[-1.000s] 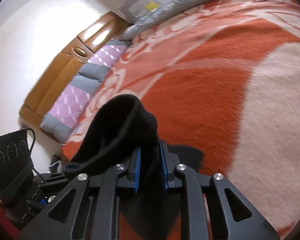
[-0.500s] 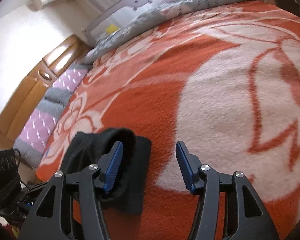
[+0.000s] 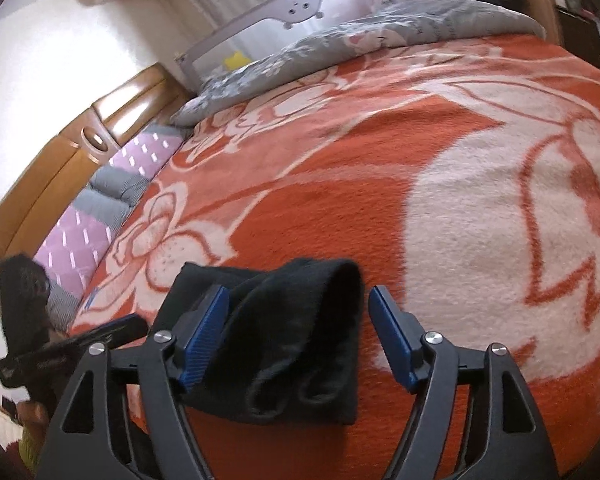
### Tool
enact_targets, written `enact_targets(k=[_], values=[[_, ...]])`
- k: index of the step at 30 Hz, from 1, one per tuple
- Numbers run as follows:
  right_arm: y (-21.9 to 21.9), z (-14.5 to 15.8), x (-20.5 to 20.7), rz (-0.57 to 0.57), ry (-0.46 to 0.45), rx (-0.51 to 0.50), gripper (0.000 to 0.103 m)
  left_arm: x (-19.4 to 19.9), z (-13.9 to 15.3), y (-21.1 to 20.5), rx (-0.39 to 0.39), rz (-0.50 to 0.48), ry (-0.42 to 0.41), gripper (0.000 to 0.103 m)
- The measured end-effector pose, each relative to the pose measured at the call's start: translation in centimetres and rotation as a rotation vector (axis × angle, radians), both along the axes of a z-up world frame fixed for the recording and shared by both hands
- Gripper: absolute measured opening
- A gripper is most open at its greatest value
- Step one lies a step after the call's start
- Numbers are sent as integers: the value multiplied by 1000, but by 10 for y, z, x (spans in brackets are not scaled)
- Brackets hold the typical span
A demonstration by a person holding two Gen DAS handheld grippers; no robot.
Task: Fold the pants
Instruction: 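Lower both open grippers onto the folded bundle and close them on its edge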
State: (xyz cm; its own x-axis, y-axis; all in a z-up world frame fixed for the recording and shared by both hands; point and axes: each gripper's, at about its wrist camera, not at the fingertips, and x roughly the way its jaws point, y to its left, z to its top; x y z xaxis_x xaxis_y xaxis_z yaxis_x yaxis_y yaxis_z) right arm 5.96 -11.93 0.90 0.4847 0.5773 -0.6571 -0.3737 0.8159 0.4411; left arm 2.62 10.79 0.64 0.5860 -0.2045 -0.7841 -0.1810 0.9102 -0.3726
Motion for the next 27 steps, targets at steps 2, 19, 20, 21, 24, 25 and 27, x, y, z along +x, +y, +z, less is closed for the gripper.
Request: enact_targets(k=[2,19,20,21,24,25,27], values=[[6,0,-3,10,-7,-18,73,1,-6,4,-15,11,9,77],[1,-39,5,-51,103,-42,74,31,-47,20,-37,94,116,80],[-1,-42,6,-53,107,-40,74,32,-51,23,-51,103,124,80],[-5,-47,6,-57,115,-35,75,32,-54,27,-67,112,130,80],[-15,-58,8,-65,124,-19,81,37,-64,36,-101,137,147,80],[-17,-60,8,-64,126,-9,82,38,-66,37,-100,139,149,80],[-21,-67,10,-60,134,20,82,43,-72,38,-84,141,159,80]])
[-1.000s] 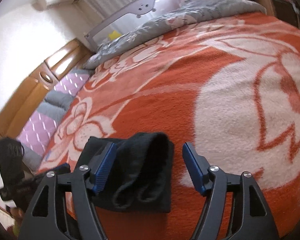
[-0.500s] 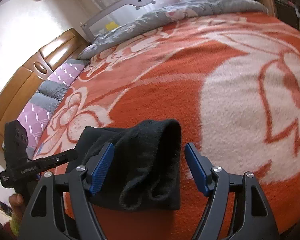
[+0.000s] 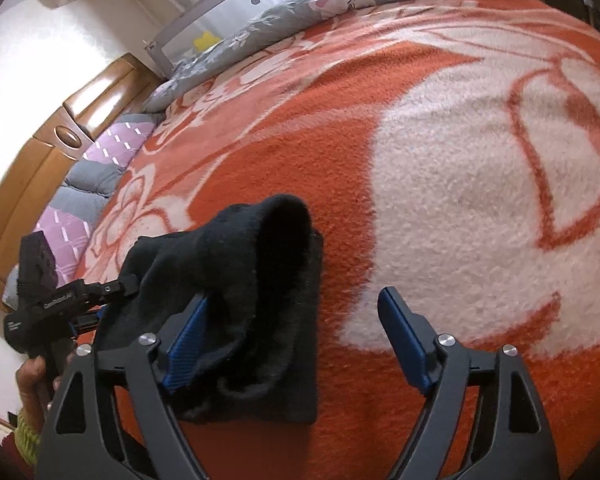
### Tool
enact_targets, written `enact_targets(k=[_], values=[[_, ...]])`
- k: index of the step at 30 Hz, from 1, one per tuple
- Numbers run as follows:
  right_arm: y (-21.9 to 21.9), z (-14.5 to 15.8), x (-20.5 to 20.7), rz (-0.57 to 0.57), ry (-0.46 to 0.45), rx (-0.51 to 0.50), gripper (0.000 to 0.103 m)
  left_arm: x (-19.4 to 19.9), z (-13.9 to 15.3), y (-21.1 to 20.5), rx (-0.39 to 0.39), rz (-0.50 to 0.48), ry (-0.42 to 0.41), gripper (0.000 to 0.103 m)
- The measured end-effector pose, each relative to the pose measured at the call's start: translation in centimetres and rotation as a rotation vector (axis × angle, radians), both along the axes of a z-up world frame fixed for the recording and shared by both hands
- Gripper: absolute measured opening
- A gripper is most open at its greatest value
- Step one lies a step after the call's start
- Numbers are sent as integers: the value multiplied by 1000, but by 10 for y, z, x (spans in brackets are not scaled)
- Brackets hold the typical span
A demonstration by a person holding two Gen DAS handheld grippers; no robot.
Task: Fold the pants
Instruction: 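Lower both open grippers onto the folded bundle and close them on its edge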
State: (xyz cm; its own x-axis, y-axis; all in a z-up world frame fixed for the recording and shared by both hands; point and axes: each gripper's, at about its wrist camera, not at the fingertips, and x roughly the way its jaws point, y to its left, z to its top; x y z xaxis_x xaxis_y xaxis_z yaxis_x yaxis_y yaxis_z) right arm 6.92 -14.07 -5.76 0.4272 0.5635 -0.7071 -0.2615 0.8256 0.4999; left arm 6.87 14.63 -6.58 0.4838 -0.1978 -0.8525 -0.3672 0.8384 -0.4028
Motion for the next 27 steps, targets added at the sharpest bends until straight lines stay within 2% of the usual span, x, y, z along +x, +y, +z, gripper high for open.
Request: enact_targets(k=[5,12,18,21,24,27], values=[[-5,-8,2,3,8,38,82,4,-10,4,-14,5,15,80],[3,7,-1,49,23,116,82,-15,11,3,-43,-13,-25,77],[10,-1,-1,79,57,120,82,-29,5,3,-85,-34,0,79],[13,-9,0,84,78,114,82,-31,-2,3,-81,-32,6,80],[13,-21,3,90,114,136,78,-30,-12,6,-90,-36,5,79],[16,-25,5,122,130,173,67,-29,-17,8,-110,-34,-4,76]])
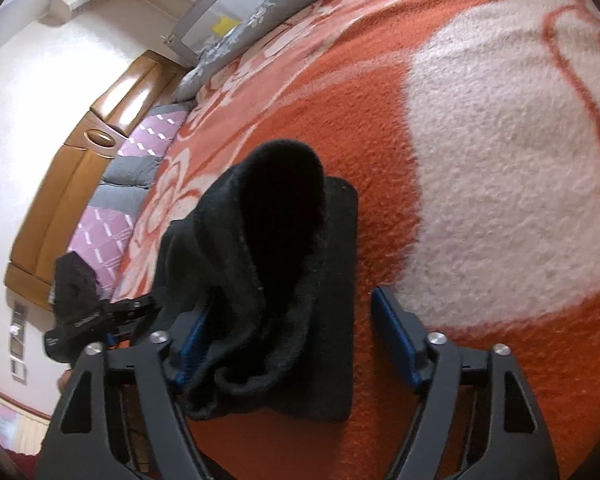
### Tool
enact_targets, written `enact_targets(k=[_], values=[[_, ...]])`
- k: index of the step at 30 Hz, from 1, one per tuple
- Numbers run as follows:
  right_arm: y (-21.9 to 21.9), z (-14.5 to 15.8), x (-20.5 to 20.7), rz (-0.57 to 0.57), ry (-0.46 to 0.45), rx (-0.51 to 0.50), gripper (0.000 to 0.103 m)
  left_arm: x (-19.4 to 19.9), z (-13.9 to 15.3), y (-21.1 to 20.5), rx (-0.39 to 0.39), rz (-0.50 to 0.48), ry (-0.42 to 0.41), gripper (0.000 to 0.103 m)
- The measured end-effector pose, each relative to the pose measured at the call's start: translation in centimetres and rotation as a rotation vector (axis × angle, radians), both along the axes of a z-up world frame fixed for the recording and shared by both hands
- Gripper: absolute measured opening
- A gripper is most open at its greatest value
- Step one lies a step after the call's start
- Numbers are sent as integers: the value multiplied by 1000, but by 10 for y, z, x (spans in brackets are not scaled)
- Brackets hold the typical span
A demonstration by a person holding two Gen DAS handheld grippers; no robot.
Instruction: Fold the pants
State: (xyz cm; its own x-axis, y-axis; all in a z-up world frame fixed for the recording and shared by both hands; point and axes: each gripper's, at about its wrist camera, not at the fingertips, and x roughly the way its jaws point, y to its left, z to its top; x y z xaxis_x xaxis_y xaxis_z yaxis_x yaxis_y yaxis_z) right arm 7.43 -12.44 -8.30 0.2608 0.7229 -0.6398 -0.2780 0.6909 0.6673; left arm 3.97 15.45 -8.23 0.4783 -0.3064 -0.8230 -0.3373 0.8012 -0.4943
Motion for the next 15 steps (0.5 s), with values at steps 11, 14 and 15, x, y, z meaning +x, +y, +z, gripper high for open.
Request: enact_targets(k=[11,14,15], values=[[15,15,-8,27,-60,-24,47,-3,16,-19,31,-46,-54,32],[13,26,-8,32,-84,-14,45,-5,35,-27,62,-58,-80,28],[12,32,-8,32,-94,-4,45,-6,43,-30,64,-62,-94,28]])
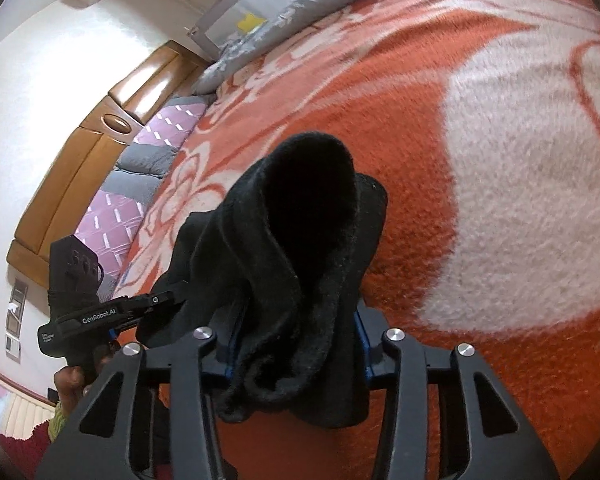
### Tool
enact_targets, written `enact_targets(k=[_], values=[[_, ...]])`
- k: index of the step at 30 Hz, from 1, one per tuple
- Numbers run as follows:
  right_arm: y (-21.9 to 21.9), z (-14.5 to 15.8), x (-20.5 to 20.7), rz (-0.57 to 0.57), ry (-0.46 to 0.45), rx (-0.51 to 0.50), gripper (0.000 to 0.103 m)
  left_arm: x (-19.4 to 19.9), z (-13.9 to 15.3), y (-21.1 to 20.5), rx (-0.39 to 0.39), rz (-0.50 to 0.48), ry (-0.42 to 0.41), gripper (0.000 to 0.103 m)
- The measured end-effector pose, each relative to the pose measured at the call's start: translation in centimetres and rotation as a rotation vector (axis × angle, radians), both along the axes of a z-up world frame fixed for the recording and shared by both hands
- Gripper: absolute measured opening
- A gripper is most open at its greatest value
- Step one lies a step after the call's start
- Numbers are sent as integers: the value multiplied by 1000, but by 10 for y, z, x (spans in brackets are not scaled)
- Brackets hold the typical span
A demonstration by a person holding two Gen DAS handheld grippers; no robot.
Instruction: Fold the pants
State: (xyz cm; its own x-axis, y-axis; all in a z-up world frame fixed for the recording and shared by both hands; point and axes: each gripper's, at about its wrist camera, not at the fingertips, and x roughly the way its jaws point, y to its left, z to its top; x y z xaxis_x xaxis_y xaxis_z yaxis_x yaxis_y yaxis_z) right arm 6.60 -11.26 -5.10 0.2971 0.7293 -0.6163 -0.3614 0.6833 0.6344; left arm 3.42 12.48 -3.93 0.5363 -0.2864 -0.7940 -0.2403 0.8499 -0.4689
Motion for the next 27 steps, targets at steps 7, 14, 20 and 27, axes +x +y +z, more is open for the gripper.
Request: enact_targets(k=[7,14,20,27], values=[[-8,34,12,-7,-59,26,44,4,46,-12,16,-19,-80,27],[-4,52,46,12,-98,-5,44,26,68,-18,60,-19,-111,27],[13,46,89,42,-93,-57,44,59,54,-12,80,4,-83,27],[35,18,121,94,-56,-72,44,77,24,8,104,41,-27,27]])
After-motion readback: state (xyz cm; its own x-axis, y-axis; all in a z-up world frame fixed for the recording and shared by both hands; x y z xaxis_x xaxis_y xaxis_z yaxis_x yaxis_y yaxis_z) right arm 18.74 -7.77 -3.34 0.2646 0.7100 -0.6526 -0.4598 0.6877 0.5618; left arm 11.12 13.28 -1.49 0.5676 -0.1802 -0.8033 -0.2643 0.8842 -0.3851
